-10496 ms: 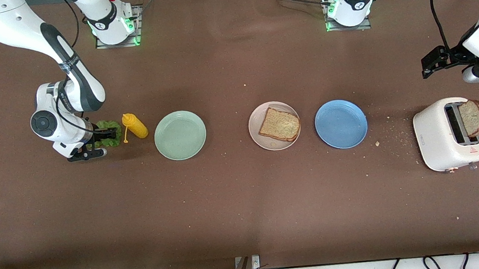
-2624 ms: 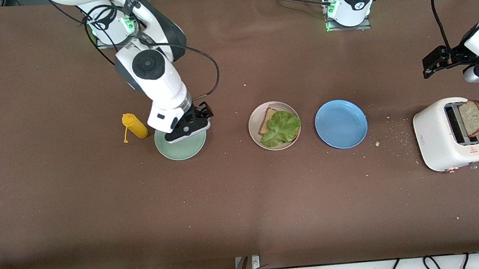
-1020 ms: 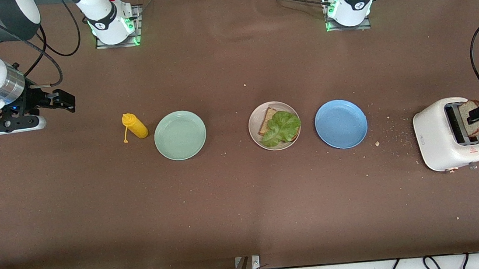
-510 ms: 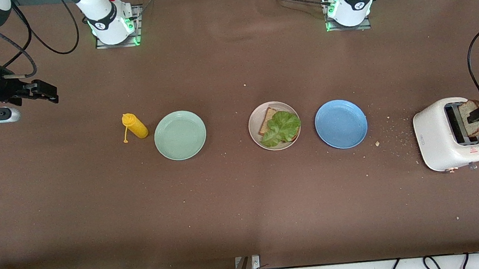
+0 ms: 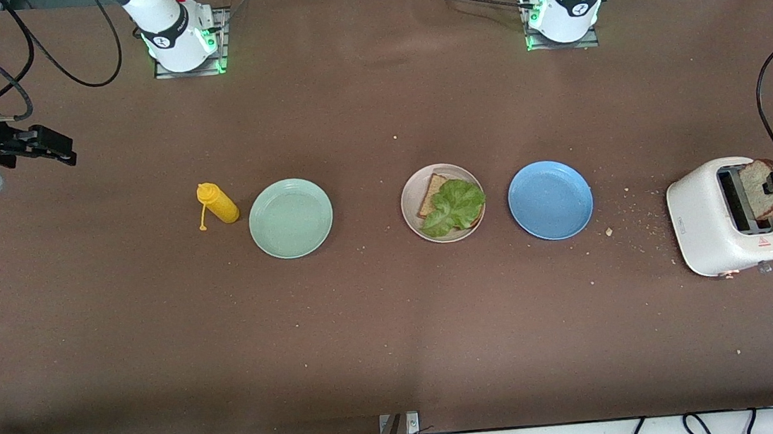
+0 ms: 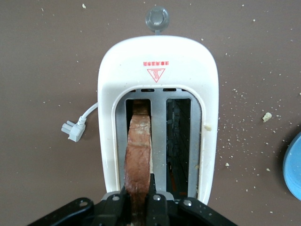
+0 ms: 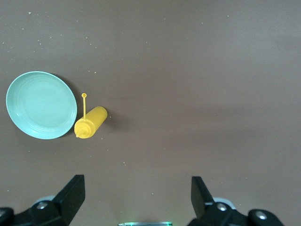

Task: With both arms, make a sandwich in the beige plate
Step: 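Grasp the toast slice with the left gripper and lift it out, then carry the toast with the left gripper and lay it on the lettuce, then open the left gripper and raise it away from the sandwich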

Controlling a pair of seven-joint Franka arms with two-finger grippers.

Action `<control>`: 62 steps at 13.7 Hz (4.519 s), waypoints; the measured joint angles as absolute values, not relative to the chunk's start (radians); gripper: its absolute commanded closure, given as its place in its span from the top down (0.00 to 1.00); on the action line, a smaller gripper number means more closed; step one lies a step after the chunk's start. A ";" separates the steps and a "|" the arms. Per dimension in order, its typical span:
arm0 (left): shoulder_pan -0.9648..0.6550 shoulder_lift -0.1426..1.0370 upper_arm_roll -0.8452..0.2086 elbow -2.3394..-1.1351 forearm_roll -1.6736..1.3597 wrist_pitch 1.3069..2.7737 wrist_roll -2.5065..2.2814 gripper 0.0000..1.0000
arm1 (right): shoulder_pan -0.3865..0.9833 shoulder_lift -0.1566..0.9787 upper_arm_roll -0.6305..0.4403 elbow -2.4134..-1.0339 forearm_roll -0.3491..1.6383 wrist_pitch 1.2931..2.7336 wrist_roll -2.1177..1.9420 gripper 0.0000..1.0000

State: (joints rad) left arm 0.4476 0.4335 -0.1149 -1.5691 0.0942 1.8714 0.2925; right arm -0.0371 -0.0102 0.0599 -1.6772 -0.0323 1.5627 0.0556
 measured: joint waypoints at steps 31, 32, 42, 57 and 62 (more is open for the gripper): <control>0.088 0.705 -0.424 -1.445 -0.556 1.625 0.187 0.00 | -0.019 0.028 0.072 -1.617 -0.025 1.542 0.060 1.00; 0.085 0.728 -0.424 -1.445 -0.578 1.657 0.214 0.00 | -0.019 0.029 0.072 -1.615 -0.025 1.542 0.060 1.00; 0.065 0.830 -0.420 -1.509 -0.593 1.843 0.435 1.00 | -0.018 0.067 0.074 -1.614 -0.025 1.600 0.060 1.00; 0.090 0.676 -0.369 -1.480 -0.350 1.799 0.486 1.00 | -0.018 0.067 0.074 -1.608 -0.025 1.600 0.060 1.00; 0.119 0.489 -0.366 -1.455 -0.124 1.681 0.298 1.00 | -0.018 0.067 0.074 -1.607 -0.025 1.606 0.061 1.00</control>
State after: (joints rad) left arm 0.1189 0.4886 -0.3661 -1.4549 -0.1243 1.6813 0.2981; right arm -0.0177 0.0675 0.0737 -1.6069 -0.0249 1.6059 0.0608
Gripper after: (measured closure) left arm 0.000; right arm 0.000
